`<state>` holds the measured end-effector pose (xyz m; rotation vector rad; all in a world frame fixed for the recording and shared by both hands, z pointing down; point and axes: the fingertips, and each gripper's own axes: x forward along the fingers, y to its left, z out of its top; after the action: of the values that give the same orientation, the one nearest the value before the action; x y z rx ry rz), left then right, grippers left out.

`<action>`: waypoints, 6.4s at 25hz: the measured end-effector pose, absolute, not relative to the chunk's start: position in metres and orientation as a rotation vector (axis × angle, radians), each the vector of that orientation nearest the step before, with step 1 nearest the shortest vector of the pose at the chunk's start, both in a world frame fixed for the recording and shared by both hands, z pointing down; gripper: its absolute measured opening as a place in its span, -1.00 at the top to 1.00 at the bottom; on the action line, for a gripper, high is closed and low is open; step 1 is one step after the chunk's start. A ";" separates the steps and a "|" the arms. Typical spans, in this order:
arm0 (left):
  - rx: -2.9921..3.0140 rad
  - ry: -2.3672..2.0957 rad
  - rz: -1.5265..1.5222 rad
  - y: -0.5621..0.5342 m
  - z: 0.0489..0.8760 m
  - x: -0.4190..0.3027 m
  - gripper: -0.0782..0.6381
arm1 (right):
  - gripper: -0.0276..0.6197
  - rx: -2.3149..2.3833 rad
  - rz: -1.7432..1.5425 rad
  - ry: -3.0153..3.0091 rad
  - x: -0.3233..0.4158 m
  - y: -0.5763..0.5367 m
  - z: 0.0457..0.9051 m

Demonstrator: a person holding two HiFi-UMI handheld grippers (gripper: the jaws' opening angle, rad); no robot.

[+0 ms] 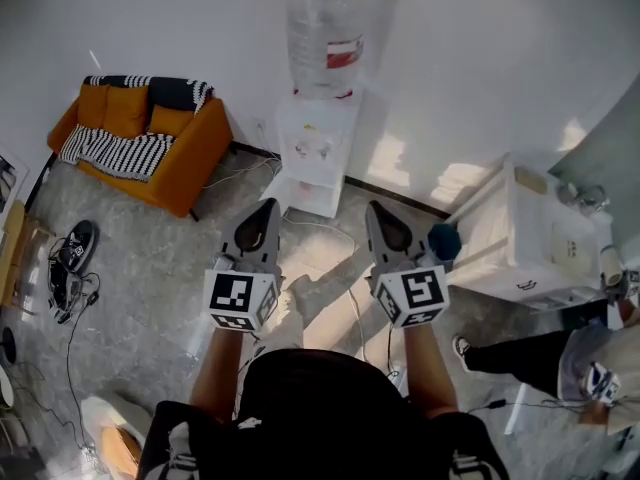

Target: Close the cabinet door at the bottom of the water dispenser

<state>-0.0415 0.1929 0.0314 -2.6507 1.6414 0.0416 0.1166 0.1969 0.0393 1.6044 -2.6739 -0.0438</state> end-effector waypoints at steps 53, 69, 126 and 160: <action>-2.813 1.708 -0.107 -0.080 0.098 -0.130 0.76 | 0.81 1.612 0.154 -2.556 0.029 -0.075 0.091; -2.877 1.806 -0.233 -0.090 0.186 -0.133 0.76 | 0.81 1.484 0.316 -2.500 0.030 -0.105 0.169; -3.159 1.928 -0.637 -0.075 0.486 -0.107 0.76 | 0.81 1.107 0.711 -2.305 0.007 -0.102 0.493; -3.260 1.884 -0.868 -0.064 0.673 -0.144 0.76 | 0.81 0.910 0.711 -2.200 -0.041 -0.081 0.634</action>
<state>-0.1441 -0.0643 0.6731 -3.2604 1.8844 -0.8684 -0.0415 -0.0807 0.6344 0.9104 -2.2002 0.7106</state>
